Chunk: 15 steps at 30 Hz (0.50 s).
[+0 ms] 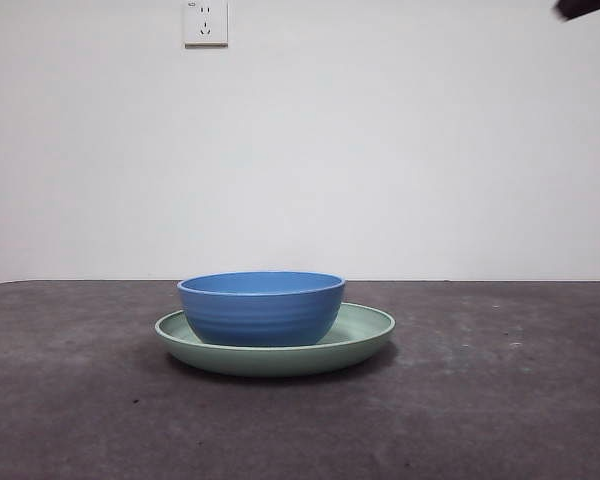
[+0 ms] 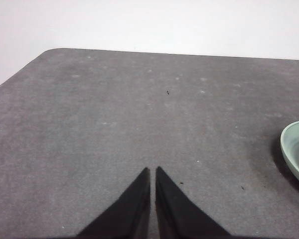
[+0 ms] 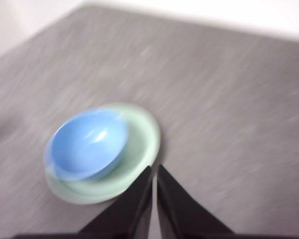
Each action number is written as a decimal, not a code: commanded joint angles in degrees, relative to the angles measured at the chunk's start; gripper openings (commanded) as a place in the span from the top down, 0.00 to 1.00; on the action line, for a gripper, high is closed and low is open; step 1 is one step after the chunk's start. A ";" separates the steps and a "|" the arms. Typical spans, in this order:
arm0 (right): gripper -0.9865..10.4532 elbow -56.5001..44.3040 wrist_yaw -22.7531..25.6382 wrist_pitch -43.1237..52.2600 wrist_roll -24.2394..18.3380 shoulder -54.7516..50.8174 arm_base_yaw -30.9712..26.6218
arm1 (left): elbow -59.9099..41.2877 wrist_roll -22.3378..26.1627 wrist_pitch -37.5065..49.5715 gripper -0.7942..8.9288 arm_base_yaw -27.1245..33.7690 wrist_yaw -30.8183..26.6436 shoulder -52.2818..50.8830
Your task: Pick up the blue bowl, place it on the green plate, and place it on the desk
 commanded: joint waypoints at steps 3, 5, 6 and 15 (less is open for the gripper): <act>0.91 -9.99 0.09 11.61 -0.22 -8.83 -9.35 | -1.18 -0.13 -0.50 0.90 0.00 -0.09 -0.11; 0.91 -15.21 0.22 16.37 -0.13 -13.09 -12.22 | -1.18 -0.13 -0.50 0.90 0.00 -0.09 -0.11; 0.91 -17.59 0.31 18.40 0.02 -15.06 -13.18 | -1.18 -0.13 -0.50 0.90 0.00 -0.09 -0.11; 0.91 -36.48 7.15 31.15 0.04 -30.97 -15.15 | -1.18 -0.13 -0.50 0.90 0.00 -0.09 -0.11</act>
